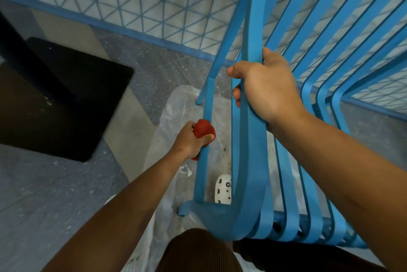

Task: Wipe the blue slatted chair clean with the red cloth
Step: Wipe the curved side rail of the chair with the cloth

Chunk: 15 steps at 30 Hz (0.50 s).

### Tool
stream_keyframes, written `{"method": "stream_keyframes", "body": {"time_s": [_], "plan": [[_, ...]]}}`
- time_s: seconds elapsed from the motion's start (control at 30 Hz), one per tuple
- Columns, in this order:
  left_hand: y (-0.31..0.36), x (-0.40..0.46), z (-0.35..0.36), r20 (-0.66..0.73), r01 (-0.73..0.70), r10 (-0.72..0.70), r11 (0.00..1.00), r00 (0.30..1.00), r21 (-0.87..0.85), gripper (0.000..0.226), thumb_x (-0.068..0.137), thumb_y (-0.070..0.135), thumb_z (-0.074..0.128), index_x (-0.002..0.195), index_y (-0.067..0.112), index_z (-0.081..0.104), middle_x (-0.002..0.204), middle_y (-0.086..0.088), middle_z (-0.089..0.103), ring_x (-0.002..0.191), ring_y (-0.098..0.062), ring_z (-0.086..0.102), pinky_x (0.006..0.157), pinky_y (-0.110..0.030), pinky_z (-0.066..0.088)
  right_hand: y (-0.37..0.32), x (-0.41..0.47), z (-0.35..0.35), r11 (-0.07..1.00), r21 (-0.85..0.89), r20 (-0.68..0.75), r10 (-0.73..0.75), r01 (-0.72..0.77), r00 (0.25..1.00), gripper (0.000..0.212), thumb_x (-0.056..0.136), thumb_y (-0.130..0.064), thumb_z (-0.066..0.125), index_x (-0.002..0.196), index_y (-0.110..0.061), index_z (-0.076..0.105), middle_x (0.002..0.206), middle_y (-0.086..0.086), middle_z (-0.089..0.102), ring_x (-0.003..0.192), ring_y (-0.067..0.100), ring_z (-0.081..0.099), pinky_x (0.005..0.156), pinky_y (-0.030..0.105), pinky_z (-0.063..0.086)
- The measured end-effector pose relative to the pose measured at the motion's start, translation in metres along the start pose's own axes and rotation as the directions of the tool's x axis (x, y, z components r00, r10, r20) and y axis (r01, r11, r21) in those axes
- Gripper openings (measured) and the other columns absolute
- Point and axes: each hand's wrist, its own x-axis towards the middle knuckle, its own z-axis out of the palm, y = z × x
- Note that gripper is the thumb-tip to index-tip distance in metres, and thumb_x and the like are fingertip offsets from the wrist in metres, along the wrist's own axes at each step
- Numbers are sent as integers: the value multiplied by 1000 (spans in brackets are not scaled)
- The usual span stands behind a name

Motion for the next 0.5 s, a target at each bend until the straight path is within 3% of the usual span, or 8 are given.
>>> {"method": "stream_keyframes", "body": {"time_s": [0.13,0.27,0.4,0.5], "plan": [[-10,-29,-1,62,43,-40,998,997,-45,47,84,32,81,118,18,52,106,-2,63,83,-17,67,52,-30,57,-1,-1,0,1000,5,-9,-4,4,1000,14,88,-4,61,86,-14,50,64,3,49,44,15,52,47,33,48],[-22,-50,-1,87,47,-43,998,995,-42,43,85,31,81,114,19,52,105,-2,63,82,-16,68,50,-27,56,0,0,0,1000,-6,-12,-4,4,1000,10,87,-6,62,92,-12,55,72,6,56,46,16,55,52,36,53],[-31,-68,-1,96,67,-64,997,993,-38,45,86,33,80,119,19,53,106,-1,64,85,-15,68,53,-25,57,0,0,1,999,26,-7,20,-19,1000,20,88,-4,61,107,1,58,86,11,60,54,19,54,48,27,50],[-34,-75,-6,78,46,-46,999,996,9,43,86,37,79,119,22,55,109,1,66,88,-10,66,63,-23,56,0,-2,1,999,42,1,27,-27,1000,12,88,-4,61,100,-2,58,83,11,57,56,21,53,46,25,48]]}}
